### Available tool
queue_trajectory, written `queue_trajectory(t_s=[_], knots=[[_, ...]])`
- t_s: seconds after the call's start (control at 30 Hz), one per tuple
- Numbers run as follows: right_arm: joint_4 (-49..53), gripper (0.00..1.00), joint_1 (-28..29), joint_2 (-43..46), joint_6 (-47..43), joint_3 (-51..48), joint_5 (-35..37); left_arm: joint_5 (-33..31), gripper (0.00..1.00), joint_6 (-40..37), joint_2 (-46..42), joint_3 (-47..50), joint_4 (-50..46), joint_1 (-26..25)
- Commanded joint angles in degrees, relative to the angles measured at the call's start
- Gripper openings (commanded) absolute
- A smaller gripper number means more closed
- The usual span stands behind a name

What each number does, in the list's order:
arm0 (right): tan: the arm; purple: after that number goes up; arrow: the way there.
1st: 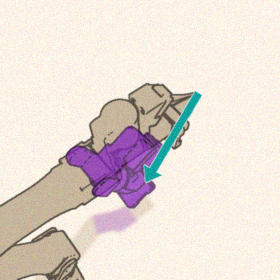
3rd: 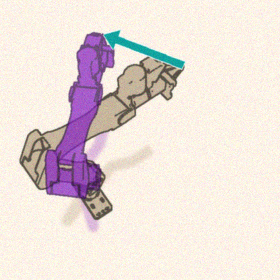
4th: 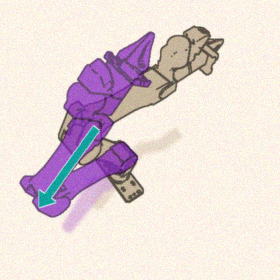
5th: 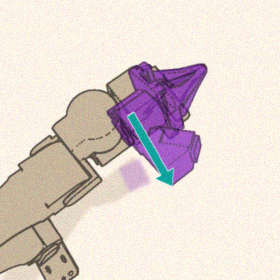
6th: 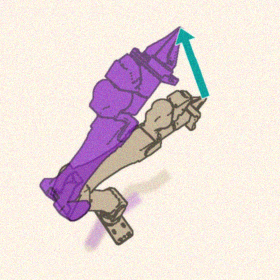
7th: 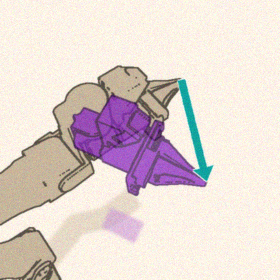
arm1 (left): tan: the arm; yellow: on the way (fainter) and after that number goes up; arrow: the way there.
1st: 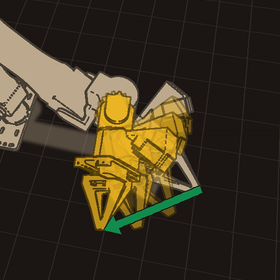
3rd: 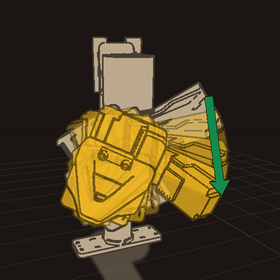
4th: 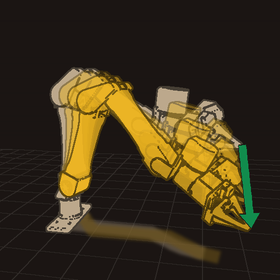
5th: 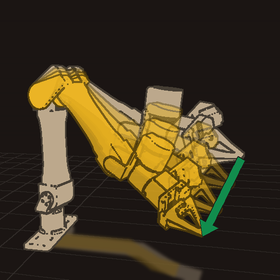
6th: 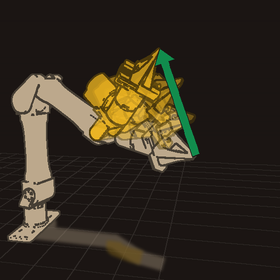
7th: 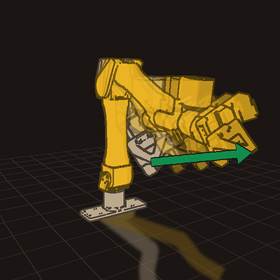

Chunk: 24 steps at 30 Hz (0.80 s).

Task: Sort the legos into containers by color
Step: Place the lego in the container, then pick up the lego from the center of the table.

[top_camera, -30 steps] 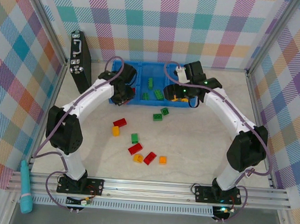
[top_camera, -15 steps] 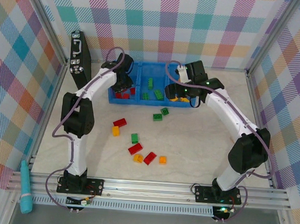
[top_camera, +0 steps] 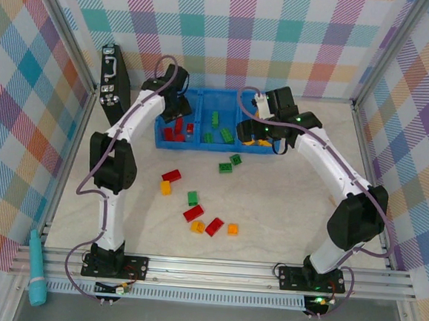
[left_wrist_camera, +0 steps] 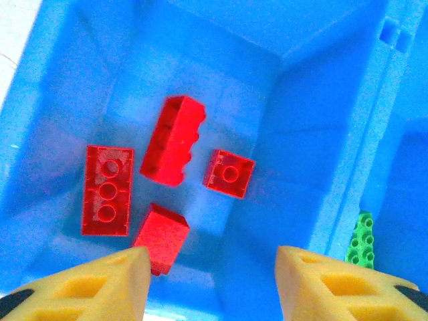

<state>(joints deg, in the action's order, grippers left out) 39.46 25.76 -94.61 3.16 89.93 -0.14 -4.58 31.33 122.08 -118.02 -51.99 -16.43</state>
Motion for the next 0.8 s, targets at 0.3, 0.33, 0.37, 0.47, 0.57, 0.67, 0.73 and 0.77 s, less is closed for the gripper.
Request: queue_trajectory(t_s=[0.3,0.33,0.37,0.47,0.57,0.67,0.73,0.77], knots=[[0.34,0.9,-0.36,1.8,-1.2,0.49,-0.97,0.35,0.54,-43.98,-27.12,22.55,2.17,0.36],[0.67,0.9,-0.36,1.8,-1.46,0.55,-0.7,1.03,0.54,-46.19,-29.15,25.68,3.38,0.18],[1.23,0.9,-0.36,1.87,-1.64,0.72,-0.37,1.51,0.56,-48.06,-31.56,29.59,5.31,0.0],[2.98,0.9,-0.36,1.73,-1.75,1.57,0.56,2.79,0.61,-50.32,-37.03,39.96,11.11,-0.01],[3.66,0.9,-0.36,1.56,-1.66,2.05,1.19,7.61,0.61,-51.65,-38.51,45.78,13.63,-0.1],[4.61,0.9,-0.36,0.64,-1.99,3.28,1.46,9.32,0.58,-52.38,-35.4,46.52,12.51,-0.57],[5.09,0.9,-0.36,-0.09,-2.52,4.14,1.73,7.46,0.57,-52.46,-32.2,45.63,11.32,-1.05],[5.35,0.9,-0.36,-0.53,-2.8,4.59,1.83,7.27,0.56,-52.72,-30.27,45.22,10.85,-1.27]])
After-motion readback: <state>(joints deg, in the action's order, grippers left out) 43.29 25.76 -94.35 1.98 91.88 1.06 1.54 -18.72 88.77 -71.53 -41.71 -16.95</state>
